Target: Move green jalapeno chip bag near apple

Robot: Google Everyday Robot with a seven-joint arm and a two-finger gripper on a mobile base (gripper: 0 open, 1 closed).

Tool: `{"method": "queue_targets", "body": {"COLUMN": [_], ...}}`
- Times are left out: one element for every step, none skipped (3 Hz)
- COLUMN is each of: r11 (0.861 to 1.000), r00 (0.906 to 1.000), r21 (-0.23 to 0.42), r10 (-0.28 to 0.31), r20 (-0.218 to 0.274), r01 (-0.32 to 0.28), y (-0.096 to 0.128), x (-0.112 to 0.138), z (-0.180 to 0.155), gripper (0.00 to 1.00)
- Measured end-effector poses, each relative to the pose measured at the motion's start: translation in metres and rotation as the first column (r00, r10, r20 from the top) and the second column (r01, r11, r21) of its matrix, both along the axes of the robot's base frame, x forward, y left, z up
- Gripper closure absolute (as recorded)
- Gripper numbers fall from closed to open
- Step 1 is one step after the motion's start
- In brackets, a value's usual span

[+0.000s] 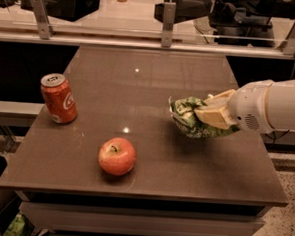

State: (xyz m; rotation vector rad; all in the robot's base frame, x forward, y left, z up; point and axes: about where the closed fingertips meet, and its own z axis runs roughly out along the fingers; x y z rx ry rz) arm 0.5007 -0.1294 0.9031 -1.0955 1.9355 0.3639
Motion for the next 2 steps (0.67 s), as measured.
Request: {"method": "queue_targets", "body": {"r11": [1.000,1.000], "r00": [1.0000,1.0000], "r21": [-0.003,-0.005], "r10": [0.003,0.006], "r20": [0.002,0.004], "r01": [-0.003,-0.006], "y": [0.0020,0.0040], "x": [-0.0008,-0.0015], "z": [0.0011,0.0023], "gripper": [0.59,0.35]}}
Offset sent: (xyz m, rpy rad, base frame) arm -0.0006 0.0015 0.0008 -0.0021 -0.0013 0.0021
